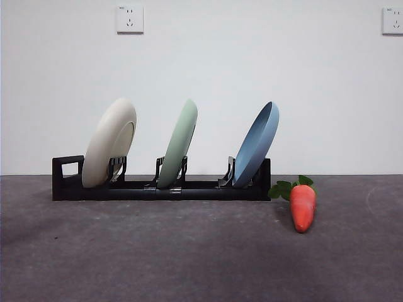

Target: Take the green plate from the plate rack,put the plate on the table,take the carrot from the table,put the carrot in the plate

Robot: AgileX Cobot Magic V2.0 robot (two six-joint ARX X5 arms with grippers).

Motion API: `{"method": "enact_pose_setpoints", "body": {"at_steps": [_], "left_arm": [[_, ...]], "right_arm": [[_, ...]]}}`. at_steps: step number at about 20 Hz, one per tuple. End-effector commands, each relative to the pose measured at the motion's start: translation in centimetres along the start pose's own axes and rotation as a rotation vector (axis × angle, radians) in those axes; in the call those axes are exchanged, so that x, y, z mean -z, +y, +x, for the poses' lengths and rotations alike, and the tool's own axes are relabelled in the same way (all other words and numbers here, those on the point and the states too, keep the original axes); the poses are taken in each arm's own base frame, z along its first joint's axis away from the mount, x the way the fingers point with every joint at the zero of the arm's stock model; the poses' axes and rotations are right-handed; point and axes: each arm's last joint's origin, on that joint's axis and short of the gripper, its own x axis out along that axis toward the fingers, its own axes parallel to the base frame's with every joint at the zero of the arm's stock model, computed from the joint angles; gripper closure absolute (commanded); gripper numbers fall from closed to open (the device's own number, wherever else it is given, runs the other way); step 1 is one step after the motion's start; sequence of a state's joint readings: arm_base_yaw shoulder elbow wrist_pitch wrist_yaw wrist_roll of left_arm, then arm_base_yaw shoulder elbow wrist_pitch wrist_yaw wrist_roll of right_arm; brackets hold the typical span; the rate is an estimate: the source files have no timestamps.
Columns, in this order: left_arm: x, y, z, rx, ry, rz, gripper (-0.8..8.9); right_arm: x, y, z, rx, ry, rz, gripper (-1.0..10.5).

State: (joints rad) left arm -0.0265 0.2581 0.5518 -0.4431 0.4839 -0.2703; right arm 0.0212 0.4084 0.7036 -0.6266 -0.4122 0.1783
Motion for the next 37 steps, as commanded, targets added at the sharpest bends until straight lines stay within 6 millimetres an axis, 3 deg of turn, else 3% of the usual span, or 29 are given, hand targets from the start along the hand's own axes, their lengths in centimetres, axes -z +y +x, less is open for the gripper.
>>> {"method": "enact_pose_setpoints", "body": {"at_steps": [1,7,15,16,18,19,20,26,30,34,37], "left_arm": [[-1.2,-0.4,0.1,0.031,0.053,0.069,8.2],[-3.4,-0.9,0.6,0.072,0.206,0.092,8.2],[-4.2,-0.8,1.2,0.057,0.343,0.096,7.96],[-4.1,-0.7,1.2,0.054,0.357,0.079,6.82],[-3.9,-0.7,1.3,0.045,0.386,0.039,2.39],[-3.8,-0.6,1.3,0.042,0.397,0.033,1.83],[-3.7,-0.6,1.3,0.042,0.402,0.03,1.85],[-4.1,-0.6,1.6,0.048,0.372,0.049,1.85],[-6.0,-0.8,2.8,0.087,0.319,0.083,1.85],[-9.6,-1.7,6.2,0.165,0.279,0.135,1.85],[-11.6,-2.8,10.7,0.185,0.285,0.183,1.85]], "right_arm": [[-1.6,0.4,-0.2,-0.005,0.067,-0.093,9.6],[-3.9,1.0,0.0,-0.014,0.266,-0.121,9.6],[-4.1,0.7,1.3,-0.024,0.456,-0.08,9.3],[-4.0,0.7,1.4,-0.023,0.462,-0.077,8.4],[-4.1,0.6,1.6,-0.022,0.467,-0.073,4.8],[-4.1,0.6,1.6,-0.021,0.468,-0.071,3.3],[-4.1,0.6,1.6,-0.021,0.468,-0.071,2.8],[-4.0,0.6,1.6,-0.02,0.47,-0.062,2.8],[-4.1,0.6,1.7,-0.018,0.472,-0.054,2.9],[-4.1,0.5,1.8,-0.017,0.477,-0.049,2.9],[-4.1,0.5,1.9,-0.016,0.48,-0.048,2.9]]}}
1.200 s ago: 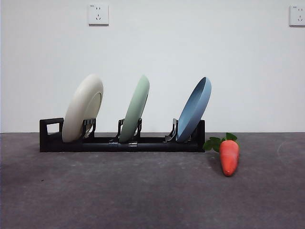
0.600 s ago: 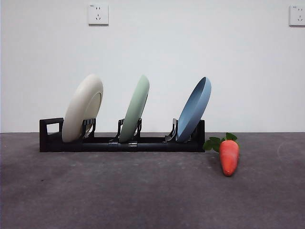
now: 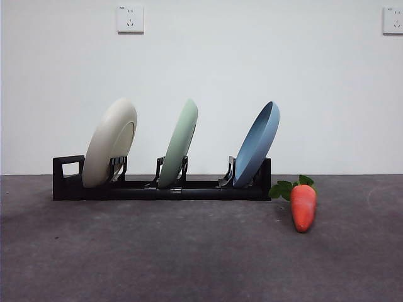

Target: Take the green plate from the plate rack,put the plate on the table,take the carrot from the table,put the carrot in the plate

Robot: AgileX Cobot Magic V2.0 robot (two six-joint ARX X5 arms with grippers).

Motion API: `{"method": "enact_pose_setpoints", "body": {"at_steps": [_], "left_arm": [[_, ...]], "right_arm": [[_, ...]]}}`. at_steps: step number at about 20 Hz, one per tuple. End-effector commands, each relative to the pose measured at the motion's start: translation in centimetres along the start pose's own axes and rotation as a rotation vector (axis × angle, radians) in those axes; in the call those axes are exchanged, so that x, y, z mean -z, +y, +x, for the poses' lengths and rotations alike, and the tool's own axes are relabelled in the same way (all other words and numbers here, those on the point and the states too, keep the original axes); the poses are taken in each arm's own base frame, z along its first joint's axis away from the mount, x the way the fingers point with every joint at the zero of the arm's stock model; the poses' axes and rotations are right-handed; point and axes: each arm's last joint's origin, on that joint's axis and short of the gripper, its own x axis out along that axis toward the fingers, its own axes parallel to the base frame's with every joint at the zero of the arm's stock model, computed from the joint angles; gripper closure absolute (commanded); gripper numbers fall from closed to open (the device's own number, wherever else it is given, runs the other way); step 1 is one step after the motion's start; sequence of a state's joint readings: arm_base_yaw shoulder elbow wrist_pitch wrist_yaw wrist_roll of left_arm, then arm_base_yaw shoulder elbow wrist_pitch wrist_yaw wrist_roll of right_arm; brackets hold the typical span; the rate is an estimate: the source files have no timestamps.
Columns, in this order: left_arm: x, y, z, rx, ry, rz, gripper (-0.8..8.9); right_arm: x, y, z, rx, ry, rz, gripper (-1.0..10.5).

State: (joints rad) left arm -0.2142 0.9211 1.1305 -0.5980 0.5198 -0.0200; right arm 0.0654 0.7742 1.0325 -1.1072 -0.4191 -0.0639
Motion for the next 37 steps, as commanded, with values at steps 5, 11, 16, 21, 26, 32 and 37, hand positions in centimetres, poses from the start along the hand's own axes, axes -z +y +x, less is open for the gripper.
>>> {"method": "enact_pose_setpoints", "body": {"at_steps": [5,11,16,21,26,32,37], "left_arm": [[-4.3,0.2,10.7,-0.017,0.059,0.083,1.86],[-5.0,1.7,20.2,-0.126,0.123,0.12,1.88],[-2.7,3.7,25.9,-0.184,0.136,0.123,1.89],[-0.4,4.8,28.9,-0.192,0.171,0.116,2.37],[0.7,5.2,29.9,-0.182,0.203,0.106,4.86],[0.8,5.2,29.9,-0.156,0.208,0.05,8.22],[0.8,5.2,29.9,-0.164,0.2,-0.036,8.22]], "right_arm": [[-0.1,0.0,-0.1,0.0,-0.005,0.003,2.9],[-0.1,0.0,-0.1,0.0,-0.005,0.004,2.9],[-0.1,0.0,-0.1,0.001,-0.003,0.009,2.9],[0.0,0.0,-0.1,0.002,-0.001,0.009,2.9],[0.0,0.0,-0.1,0.002,-0.001,0.009,2.9],[0.0,0.0,-0.1,0.002,-0.002,0.009,2.9],[0.0,0.0,-0.1,0.002,-0.002,0.009,2.9]]}}
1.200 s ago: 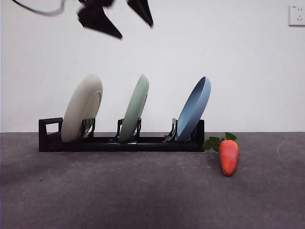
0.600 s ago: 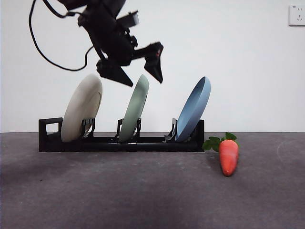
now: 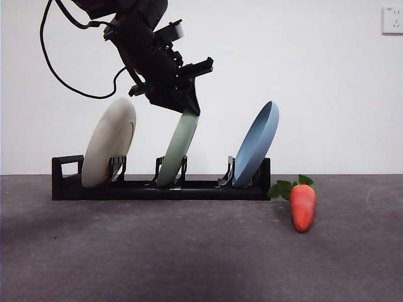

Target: Take the green plate from the plate rack,put the plate on the table,take the carrot from the table,put the carrot in the plate

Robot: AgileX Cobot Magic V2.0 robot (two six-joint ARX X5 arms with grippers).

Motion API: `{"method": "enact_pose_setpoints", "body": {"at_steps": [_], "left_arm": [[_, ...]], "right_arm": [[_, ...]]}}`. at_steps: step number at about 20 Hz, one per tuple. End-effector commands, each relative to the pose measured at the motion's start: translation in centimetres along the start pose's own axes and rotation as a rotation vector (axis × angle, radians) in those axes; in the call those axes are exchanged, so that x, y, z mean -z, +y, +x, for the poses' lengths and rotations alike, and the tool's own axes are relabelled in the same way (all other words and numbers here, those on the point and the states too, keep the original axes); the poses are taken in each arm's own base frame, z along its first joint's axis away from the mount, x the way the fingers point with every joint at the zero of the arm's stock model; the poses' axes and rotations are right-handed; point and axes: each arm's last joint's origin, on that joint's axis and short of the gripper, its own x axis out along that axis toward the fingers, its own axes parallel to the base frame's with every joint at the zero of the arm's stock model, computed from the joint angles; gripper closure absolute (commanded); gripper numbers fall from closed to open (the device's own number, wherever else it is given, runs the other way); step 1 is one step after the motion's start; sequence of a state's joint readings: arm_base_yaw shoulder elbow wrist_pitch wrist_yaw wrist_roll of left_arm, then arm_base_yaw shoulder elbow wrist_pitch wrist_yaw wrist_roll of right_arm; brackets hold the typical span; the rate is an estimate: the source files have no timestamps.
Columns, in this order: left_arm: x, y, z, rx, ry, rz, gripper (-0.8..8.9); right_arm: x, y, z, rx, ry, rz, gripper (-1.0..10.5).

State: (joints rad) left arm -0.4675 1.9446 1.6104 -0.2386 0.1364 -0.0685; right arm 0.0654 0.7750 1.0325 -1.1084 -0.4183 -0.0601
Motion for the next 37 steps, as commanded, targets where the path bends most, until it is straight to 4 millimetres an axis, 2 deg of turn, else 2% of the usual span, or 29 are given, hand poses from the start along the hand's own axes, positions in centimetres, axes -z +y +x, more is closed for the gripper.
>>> {"method": "enact_pose_setpoints", "body": {"at_steps": [1,6,11,14,17,20,22,25,27,30,34,37], "left_arm": [[0.1,-0.1,0.2,0.006,0.0,-0.057,8.22],[-0.7,-0.3,-0.2,0.074,-0.016,-0.119,8.22],[-3.8,-1.1,-3.0,0.133,-0.113,-0.116,8.22],[-5.8,-1.8,-5.8,0.194,-0.157,-0.1,8.22],[-6.5,-2.9,-9.6,0.243,-0.127,-0.06,8.22],[-5.7,-5.4,-14.2,0.238,-0.026,0.147,8.21],[-4.7,-7.5,-17.0,0.159,0.041,0.286,8.2],[-2.9,-10.7,-19.4,0.052,0.158,0.464,8.19],[-1.7,-12.0,-19.4,0.031,0.238,0.538,8.19],[0.5,-13.8,-18.0,0.003,0.294,0.611,8.19],[5.9,-15.0,-14.4,-0.066,0.358,0.698,8.19],[10.9,-15.3,-11.7,-0.099,0.381,0.803,8.19]], "right_arm": [[0.0,0.0,-0.1,0.001,-0.003,0.004,2.9],[0.0,0.0,-0.1,0.001,-0.003,0.004,2.9],[0.0,0.0,-0.1,0.001,-0.004,0.004,2.9],[-0.1,0.0,-0.1,0.001,-0.004,0.004,2.9],[-0.1,0.0,-0.1,0.001,-0.004,0.006,2.9],[-0.1,0.0,-0.1,0.001,-0.004,0.008,2.9],[-0.1,0.0,0.0,0.001,-0.007,0.007,2.9],[-0.3,0.0,0.0,0.001,-0.014,0.004,2.9],[-0.4,0.0,0.1,0.001,-0.023,0.004,2.9],[-0.4,0.0,0.1,0.001,-0.024,0.006,2.9],[-0.4,0.0,0.1,0.001,-0.025,0.005,2.9],[-0.4,-0.1,0.2,0.001,-0.02,0.008,2.9]]}}
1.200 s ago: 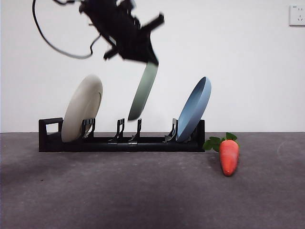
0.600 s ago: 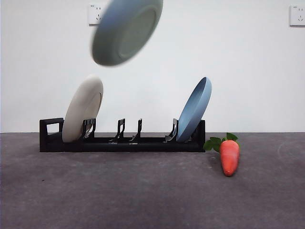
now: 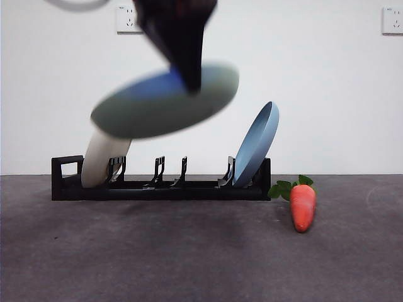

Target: Take the green plate from the plate rack,put the plate on the table,take the carrot from the table,put the carrot in the plate

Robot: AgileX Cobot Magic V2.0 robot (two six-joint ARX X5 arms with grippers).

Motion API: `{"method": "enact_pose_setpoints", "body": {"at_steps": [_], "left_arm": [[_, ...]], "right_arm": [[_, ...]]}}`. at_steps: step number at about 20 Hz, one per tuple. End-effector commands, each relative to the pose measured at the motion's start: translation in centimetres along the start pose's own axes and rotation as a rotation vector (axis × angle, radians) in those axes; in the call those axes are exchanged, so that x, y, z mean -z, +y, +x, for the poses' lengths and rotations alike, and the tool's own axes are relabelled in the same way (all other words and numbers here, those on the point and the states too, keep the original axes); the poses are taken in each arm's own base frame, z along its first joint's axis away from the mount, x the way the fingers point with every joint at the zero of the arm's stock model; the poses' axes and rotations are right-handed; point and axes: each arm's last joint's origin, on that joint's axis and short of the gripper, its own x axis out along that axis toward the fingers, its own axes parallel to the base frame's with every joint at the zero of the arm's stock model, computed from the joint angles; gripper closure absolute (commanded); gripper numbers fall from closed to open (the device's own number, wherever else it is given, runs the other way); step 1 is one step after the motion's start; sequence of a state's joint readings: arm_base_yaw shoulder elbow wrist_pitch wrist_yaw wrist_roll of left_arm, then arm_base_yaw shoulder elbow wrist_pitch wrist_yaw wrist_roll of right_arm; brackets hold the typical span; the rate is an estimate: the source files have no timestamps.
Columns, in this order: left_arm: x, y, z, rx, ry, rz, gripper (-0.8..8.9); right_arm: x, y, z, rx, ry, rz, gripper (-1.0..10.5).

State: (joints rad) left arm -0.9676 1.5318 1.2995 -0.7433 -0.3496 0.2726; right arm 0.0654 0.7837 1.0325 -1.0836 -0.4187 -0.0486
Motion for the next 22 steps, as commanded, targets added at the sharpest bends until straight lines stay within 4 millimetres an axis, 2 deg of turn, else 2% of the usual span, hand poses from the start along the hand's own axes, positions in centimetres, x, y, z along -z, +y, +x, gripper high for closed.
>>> {"method": "enact_pose_setpoints", "body": {"at_steps": [1,6,11,15,16,19,22], "left_arm": [[1.7,-2.5,2.8,-0.023,0.02,0.104,8.19],[4.4,-5.7,6.9,-0.01,0.02,0.185,8.19],[5.2,-7.4,10.7,0.009,0.107,0.264,8.2],[5.6,-7.9,11.7,0.027,0.141,0.27,8.09],[5.6,-7.9,11.7,0.034,0.137,0.255,7.75],[5.7,-7.8,11.7,0.031,0.147,0.221,5.04],[5.5,-7.6,11.2,0.025,0.128,0.186,4.68]], "right_arm": [[-0.1,0.0,0.0,0.001,-0.006,0.003,2.9],[-0.1,0.0,0.0,0.001,-0.006,0.003,2.9],[-0.1,0.0,0.0,0.001,-0.005,0.003,2.9],[-0.3,-0.2,0.3,0.001,0.01,0.01,2.9],[-0.4,-0.2,0.5,0.0,0.017,0.013,2.9],[-0.8,-0.6,1.3,-0.001,0.04,0.024,2.9],[-1.7,-1.2,2.6,0.0,0.054,0.053,2.9]]}}
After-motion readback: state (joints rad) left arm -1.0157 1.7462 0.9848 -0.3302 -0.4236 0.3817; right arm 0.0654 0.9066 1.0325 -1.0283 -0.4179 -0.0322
